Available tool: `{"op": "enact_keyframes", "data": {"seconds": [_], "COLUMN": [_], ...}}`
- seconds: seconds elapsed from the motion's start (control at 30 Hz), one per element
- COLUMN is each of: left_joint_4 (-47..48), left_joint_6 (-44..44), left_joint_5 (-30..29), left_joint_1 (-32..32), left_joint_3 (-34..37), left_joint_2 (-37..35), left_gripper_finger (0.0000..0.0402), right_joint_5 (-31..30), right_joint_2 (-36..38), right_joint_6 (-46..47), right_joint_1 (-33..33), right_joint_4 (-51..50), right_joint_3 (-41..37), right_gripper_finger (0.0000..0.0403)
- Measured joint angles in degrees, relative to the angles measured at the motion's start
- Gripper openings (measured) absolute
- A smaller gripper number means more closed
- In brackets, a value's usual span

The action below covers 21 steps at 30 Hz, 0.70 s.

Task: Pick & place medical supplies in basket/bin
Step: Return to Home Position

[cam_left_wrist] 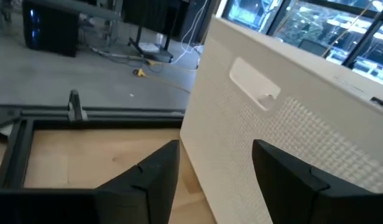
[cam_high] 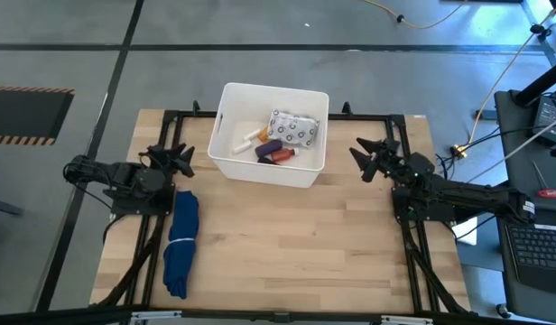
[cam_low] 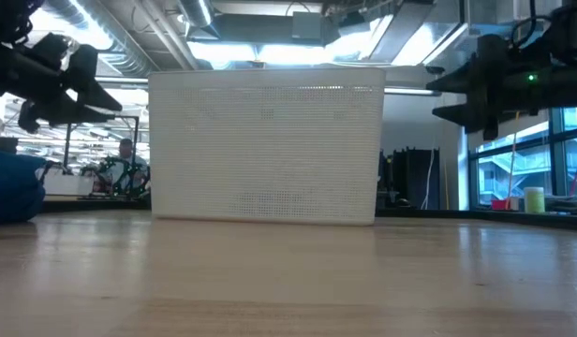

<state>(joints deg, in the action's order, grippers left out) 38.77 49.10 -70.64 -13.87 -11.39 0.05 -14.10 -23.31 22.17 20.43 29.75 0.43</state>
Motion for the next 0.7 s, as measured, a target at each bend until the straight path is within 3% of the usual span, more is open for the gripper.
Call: {"op": "enact_keyframes", "data": {"seconds": [0.27, 0.43, 0.7], "left_joint_4": [-0.05, -0.05, -0.05], "left_joint_6": [-3.74, -8.34, -9.03], "left_joint_5": [-0.53, -0.2, -0.14], "left_joint_1": [0.09, 0.09, 0.09], "left_joint_3": [0.01, 0.01, 0.01], "left_joint_2": [-0.02, -0.02, -0.02], "left_gripper_finger": [0.0196, 0.0196, 0.0196], "right_joint_5": [-0.87, -5.66, -6.41], "right_joint_2": [0.0, 0.48, 8.95], "right_joint_6": [-1.78, -3.27, -3.23], "right_joint_1": [0.07, 0.09, 0.09], "right_joint_4": [-1.14, -1.45, -8.67], "right_joint_3": [-0.05, -0.05, -0.05], "right_gripper_finger": [0.0317, 0.0317, 0.0317]}}
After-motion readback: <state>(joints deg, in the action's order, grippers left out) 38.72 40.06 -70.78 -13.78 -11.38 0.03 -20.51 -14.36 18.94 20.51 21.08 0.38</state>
